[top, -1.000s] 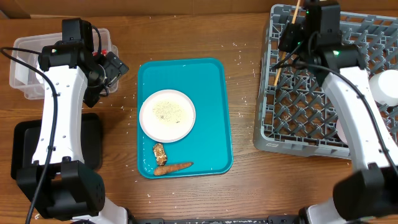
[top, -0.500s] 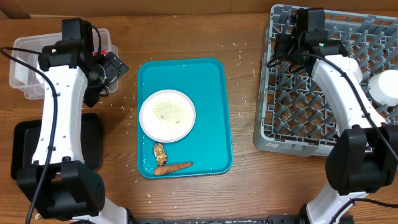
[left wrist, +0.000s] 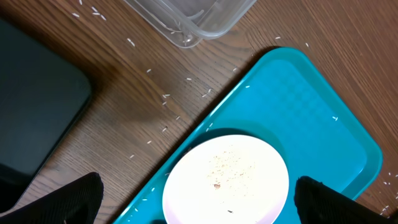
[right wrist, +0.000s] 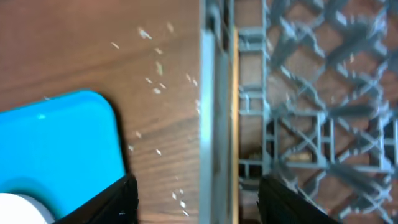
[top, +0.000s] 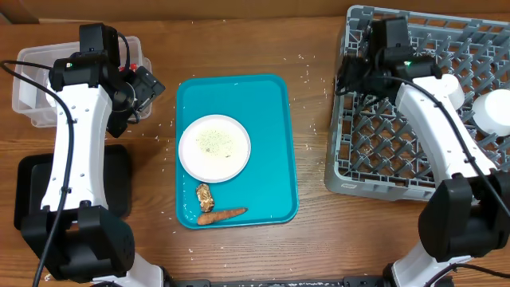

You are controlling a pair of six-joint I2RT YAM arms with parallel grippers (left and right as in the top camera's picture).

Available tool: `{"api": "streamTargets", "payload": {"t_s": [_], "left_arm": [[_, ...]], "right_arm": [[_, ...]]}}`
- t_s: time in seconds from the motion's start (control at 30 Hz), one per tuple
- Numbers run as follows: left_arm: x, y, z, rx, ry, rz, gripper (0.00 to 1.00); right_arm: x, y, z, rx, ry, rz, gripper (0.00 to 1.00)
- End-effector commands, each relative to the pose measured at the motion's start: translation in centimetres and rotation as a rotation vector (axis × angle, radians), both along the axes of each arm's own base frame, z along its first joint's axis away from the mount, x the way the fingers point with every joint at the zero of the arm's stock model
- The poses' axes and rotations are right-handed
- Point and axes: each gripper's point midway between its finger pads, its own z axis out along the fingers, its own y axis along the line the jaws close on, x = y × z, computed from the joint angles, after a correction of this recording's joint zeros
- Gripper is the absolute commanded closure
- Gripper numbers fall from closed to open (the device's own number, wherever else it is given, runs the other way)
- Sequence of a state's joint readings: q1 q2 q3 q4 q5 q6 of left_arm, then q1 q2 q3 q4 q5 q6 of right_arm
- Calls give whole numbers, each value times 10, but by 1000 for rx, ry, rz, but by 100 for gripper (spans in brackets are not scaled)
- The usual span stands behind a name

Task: Sort waste into correct bins and load items into the dishwasher
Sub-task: 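Carry the chopstick to the rack's left edge and insert it, then release the chopstick and raise the right gripper above the rack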

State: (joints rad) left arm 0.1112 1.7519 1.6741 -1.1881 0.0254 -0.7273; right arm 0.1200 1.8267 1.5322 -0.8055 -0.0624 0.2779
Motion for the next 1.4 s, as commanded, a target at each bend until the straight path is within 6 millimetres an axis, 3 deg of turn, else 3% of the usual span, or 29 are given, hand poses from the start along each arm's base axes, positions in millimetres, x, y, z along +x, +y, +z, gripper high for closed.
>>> {"api": "streamTargets", "payload": {"t_s": [0.0,0.17,0.4,0.6,0.8,0.97,1.37], "left_arm": [[-2,-2,5,6,-13,0,0],[-2,-2,5,6,-13,1,0],[-2,-2,5,6,-13,0,0],[-2,-2,5,6,-13,1,0],[-2,-2,5,6,-13,1,0],[-2,-2,5,6,-13,1,0],[-2,-2,5,6,-13,1,0]], "right_arm": [[-8,2,-26,17,63,-5,36],[-16,6,-42,36,116,10,38],[-42,9,-70,15,206,48,55],[-57,14,-83,7,252,65,58],[-66,8,-87,-85,280,55,81],[-80,-6,-89,-168,336,52,85],[-105,-9,-92,-208,429,172,87]]}}
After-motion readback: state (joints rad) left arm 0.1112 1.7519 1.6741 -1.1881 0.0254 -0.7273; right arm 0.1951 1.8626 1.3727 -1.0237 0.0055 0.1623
